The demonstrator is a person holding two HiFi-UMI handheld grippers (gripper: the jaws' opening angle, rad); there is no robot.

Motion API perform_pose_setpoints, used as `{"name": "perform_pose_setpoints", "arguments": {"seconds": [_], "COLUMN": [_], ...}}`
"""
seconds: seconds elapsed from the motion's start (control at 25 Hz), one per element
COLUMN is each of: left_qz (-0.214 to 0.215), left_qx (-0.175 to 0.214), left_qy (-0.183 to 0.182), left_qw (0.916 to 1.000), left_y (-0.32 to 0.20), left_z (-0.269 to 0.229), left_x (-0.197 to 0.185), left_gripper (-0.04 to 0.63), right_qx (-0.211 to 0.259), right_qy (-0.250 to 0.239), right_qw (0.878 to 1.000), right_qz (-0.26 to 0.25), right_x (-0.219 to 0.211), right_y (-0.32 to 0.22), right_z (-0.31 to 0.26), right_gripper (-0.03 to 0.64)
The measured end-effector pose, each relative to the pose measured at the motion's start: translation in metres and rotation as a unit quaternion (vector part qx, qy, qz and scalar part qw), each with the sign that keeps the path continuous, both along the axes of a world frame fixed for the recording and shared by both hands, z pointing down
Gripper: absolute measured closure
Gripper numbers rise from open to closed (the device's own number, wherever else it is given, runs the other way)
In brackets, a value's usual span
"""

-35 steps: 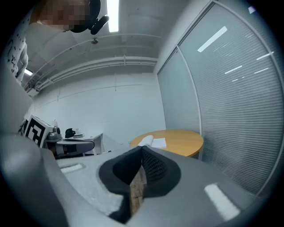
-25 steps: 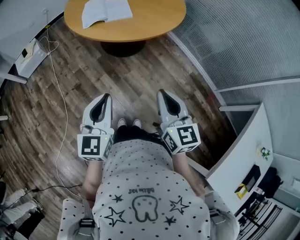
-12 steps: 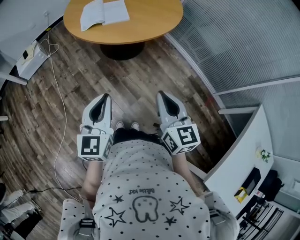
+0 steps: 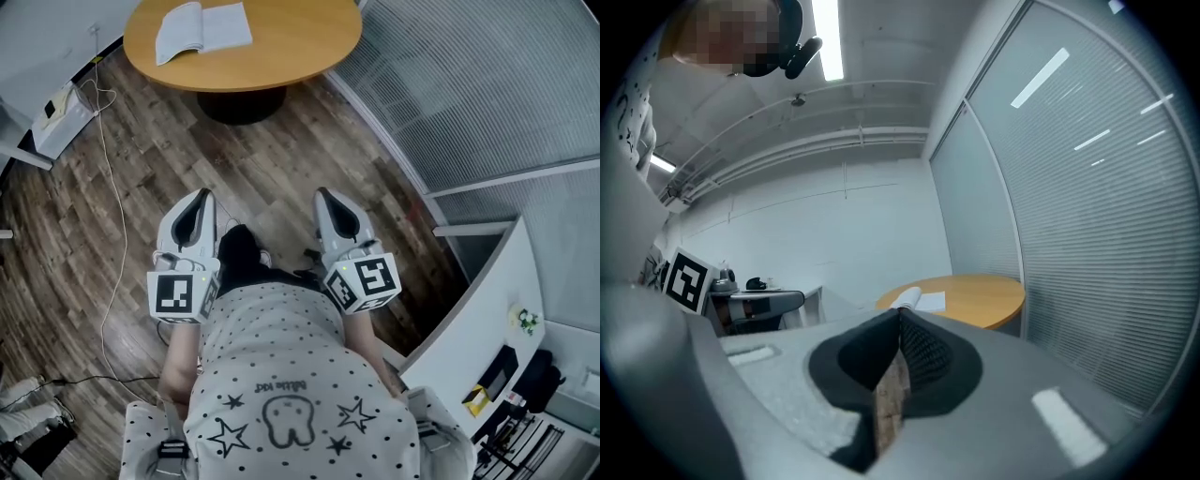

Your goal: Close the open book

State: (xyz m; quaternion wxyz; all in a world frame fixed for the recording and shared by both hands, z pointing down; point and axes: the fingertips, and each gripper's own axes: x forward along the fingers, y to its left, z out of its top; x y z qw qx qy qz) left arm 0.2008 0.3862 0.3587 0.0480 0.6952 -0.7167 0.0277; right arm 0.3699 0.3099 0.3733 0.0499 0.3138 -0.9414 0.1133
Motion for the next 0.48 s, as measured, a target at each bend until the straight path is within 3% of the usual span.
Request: {"name": "perform_pose_setpoints", "arguments": {"seconds": [0.48], "left_qz": [0.008], "left_qx": [-0.008], "left_qy": [0.002], "left_qw": [0.9999], "left_y": [-0.074], "left_z": [0.003], "left_x": [-0.042], "left_gripper": [0.579], "right_qx": [-0.01], "right_qy": [0.002], "right_qw": [1.0], "right_qz": [0.004], "right_x": [-0.043], "right_y": [-0.073], "right_z": [0.0], "right_gripper": [0.612]}}
